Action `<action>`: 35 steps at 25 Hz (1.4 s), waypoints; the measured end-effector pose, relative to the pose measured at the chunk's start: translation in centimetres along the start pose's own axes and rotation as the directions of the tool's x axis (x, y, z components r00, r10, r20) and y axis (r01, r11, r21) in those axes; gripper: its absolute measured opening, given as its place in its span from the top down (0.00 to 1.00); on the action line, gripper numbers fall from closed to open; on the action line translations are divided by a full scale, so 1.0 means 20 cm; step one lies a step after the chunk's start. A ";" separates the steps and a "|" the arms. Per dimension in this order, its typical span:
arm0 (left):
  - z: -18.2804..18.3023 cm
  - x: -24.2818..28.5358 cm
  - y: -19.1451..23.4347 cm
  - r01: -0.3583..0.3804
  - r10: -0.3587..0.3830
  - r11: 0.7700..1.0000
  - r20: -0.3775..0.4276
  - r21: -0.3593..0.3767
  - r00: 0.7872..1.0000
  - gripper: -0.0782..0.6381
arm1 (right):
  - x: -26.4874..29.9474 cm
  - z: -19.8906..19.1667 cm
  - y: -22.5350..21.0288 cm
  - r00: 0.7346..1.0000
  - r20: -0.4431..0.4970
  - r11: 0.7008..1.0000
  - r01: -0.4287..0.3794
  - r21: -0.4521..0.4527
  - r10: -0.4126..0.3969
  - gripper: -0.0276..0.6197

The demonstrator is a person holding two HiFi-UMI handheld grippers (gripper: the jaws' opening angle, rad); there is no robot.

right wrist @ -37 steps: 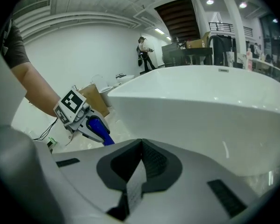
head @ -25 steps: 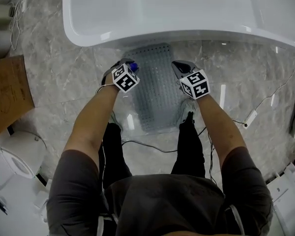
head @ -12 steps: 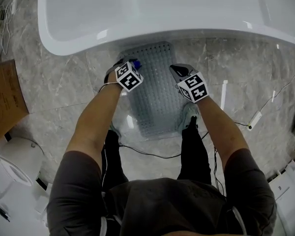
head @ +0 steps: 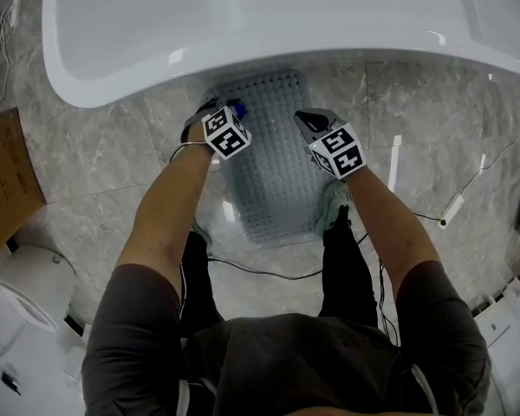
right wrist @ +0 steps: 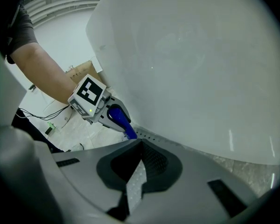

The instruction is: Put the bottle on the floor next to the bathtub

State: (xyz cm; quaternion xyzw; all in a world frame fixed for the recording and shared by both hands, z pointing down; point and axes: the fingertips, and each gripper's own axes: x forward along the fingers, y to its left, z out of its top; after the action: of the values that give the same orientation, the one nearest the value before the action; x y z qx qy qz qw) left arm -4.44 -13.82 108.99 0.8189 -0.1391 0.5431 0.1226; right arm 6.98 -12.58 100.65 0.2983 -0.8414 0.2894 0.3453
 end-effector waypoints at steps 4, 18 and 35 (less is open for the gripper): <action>-0.05 0.06 0.01 -0.001 0.001 1.000 -0.020 0.021 1.000 0.70 | 0.03 -0.02 0.01 1.000 -0.009 1.000 -0.013 -0.001 0.013 0.97; -0.18 0.28 -0.07 -0.007 0.006 1.000 -0.062 -0.007 0.998 0.70 | 0.14 -0.10 -0.02 0.999 -0.037 1.000 -0.031 -0.003 0.030 0.97; -0.29 0.21 -0.07 -0.006 0.008 1.000 -0.134 0.013 0.991 0.67 | 0.18 -0.08 0.09 0.998 -0.054 0.999 -0.039 -0.008 0.039 0.97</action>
State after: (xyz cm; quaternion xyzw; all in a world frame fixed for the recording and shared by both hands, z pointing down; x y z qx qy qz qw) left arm -7.29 -10.91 115.06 0.7808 -0.1299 0.5983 0.1246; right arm 4.37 -11.41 103.83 0.2726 -0.8388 0.3003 0.3632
